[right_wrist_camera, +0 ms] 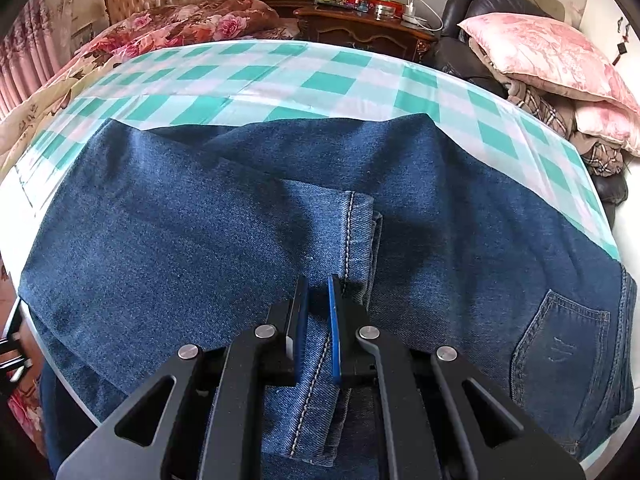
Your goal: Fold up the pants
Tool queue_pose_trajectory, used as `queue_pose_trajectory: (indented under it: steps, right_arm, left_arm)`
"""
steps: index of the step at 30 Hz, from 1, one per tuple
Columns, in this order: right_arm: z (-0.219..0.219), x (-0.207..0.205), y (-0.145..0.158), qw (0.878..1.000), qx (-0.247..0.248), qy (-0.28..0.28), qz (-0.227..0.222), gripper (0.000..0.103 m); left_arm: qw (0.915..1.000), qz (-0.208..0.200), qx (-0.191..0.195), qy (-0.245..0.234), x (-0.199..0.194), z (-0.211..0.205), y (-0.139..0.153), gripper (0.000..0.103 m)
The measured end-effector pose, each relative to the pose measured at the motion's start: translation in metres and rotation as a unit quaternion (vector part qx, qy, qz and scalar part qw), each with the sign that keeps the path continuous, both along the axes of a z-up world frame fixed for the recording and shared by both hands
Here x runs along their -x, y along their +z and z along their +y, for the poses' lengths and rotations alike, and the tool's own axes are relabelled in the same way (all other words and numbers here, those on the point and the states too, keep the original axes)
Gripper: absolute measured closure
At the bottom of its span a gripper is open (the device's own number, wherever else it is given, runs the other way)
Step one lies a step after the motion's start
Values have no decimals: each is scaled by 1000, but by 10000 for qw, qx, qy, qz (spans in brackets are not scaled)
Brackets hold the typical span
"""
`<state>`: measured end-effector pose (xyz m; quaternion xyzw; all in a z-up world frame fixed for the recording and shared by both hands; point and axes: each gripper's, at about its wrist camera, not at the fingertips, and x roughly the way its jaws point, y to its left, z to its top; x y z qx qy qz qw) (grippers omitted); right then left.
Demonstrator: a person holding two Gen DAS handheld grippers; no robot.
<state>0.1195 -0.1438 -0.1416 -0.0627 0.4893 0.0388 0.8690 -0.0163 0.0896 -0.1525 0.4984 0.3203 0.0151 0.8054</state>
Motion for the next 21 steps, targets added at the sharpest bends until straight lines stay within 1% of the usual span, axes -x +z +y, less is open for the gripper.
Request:
queue_pose_trajectory:
  steps: [1,2,3,4,5,6,7,8,9,10,11,12,13,14,15,16,17,18,20,21]
  right_arm:
    - [1,0,0,10000,-19,-1,-12,97]
    - [0,0,0,10000,-52,0,-23,97]
    - [-1,0,0,9999,-106,-3,-20,97]
    - [-2,-1,0,9999,-166,-15,-4,97]
    - [-4,-1,0,9997,-231,-32,8,97]
    - [-6,-2,0,9993,-361,-66,17,97]
    - [-9,-2,0,9989,-450,-84,21,97]
    - [-11,-2,0,9986,-513,-87,26,97]
    - [-12,-2,0,9983,-583,-79,29,97]
    - [-13,-2,0,9979,-636,-75,33,97]
    - [-14,-3,0,9975,-699,-83,44,97]
    - [-15,-3,0,9973,-732,-93,55,97]
    - [-16,-4,1,9970,-763,-101,77,97]
    - [-16,-4,1,9969,-781,-102,89,97]
    - [-17,-4,1,9967,-804,-101,102,97]
    - [-17,-4,1,9966,-816,-98,106,97]
    - [-18,-4,1,9965,-818,-94,105,97]
    - [-17,-4,1,9967,-804,-81,114,97]
    - [-18,-4,3,9961,-861,-62,160,93]
    - [-19,-5,4,9952,-952,-100,188,92]
  left_arm:
    - [9987,58,480,173,0,11,17,20]
    - [9938,130,1054,332,-2,22,35,23]
    - [9843,213,1692,460,-6,33,52,31]
    - [9612,228,2688,579,-20,49,74,38]
    - [9466,235,3163,587,-29,54,82,53]
    - [9211,321,3848,492,-50,58,90,74]
    - [9075,390,4165,386,-64,58,91,83]
    - [8918,491,4492,213,-84,54,90,88]
    - [8784,666,4733,55,-104,49,86,89]
    - [8635,954,4952,-42,-133,42,77,91]
    - [8539,1217,5059,-72,-155,34,67,91]
    - [8462,1559,5095,-100,-183,28,52,92]
    - [8525,1601,4977,29,-199,26,41,92]
    - [8637,1617,4762,335,-219,28,27,96]
    - [8683,1576,4671,555,-231,34,21,97]
    - [8723,1388,4591,954,-244,48,16,97]
    - [8689,1295,4624,1198,-248,60,15,98]
    - [8506,1279,4965,1163,-245,71,22,98]
    - [8238,1256,5477,745,-230,73,40,97]
    - [8158,1321,5607,520,-222,70,46,95]
